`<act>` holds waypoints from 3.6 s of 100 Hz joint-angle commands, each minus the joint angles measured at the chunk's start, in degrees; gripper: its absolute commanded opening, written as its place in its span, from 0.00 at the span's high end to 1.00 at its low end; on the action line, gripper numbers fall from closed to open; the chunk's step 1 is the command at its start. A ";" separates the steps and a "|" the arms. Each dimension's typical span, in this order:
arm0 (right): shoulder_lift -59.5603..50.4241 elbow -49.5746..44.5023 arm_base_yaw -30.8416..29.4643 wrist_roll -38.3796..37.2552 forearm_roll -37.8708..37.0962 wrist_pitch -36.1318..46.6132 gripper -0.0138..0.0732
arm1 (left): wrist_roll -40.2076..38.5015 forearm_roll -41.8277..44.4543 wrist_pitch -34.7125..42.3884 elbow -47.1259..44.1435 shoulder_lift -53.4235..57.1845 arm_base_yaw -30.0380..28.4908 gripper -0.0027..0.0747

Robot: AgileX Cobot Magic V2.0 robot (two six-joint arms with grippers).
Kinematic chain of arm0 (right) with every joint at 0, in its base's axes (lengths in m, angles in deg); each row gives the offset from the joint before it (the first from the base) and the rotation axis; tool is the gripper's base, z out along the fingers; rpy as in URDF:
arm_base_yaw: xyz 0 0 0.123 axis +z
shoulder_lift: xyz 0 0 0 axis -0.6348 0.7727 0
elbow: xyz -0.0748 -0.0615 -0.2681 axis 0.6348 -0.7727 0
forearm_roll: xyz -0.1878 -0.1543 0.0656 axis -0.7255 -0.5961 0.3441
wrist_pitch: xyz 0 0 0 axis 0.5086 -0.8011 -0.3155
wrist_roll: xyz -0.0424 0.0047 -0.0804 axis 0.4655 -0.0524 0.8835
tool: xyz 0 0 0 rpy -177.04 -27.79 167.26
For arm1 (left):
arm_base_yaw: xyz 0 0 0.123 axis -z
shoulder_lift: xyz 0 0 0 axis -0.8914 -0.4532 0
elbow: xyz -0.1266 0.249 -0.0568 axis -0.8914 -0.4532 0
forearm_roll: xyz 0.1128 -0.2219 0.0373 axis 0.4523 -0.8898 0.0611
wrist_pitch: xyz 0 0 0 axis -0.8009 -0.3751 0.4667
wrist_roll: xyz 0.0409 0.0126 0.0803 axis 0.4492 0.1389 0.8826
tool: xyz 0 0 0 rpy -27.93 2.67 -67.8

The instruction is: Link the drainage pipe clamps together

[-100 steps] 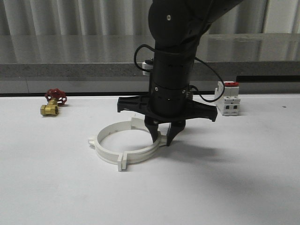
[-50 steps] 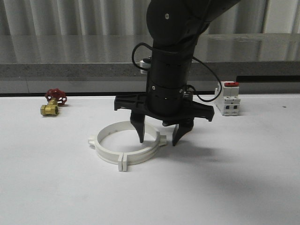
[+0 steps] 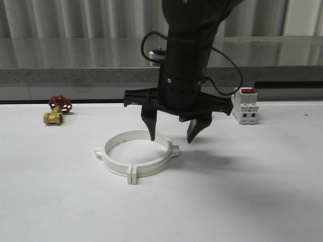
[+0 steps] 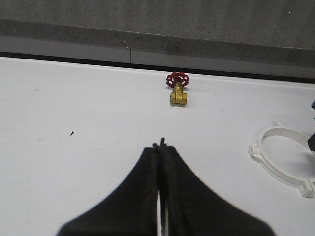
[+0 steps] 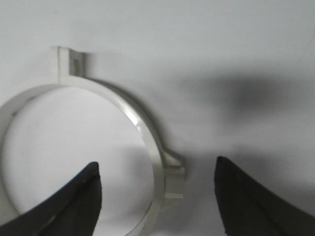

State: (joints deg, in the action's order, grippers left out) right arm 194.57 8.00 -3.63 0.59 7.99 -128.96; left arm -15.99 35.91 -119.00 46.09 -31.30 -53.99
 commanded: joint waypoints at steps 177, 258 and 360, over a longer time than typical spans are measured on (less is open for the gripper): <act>-87.93 -47.00 -21.08 7.97 -19.38 -10.37 0.92 | -0.18 -0.09 3.98 1.45 -0.58 0.00 0.99; -89.04 -47.00 -21.16 7.97 -19.38 -10.25 0.92 | -0.18 -0.09 3.98 1.45 -0.58 0.00 0.99; -115.55 -79.26 -34.98 39.63 9.44 31.68 0.92 | -0.18 -0.09 3.98 1.45 -0.58 0.00 0.99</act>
State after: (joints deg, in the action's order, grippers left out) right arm 79.48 -70.96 -38.14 41.91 19.15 -103.08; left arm -15.99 35.91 -119.00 46.09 -31.30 -53.99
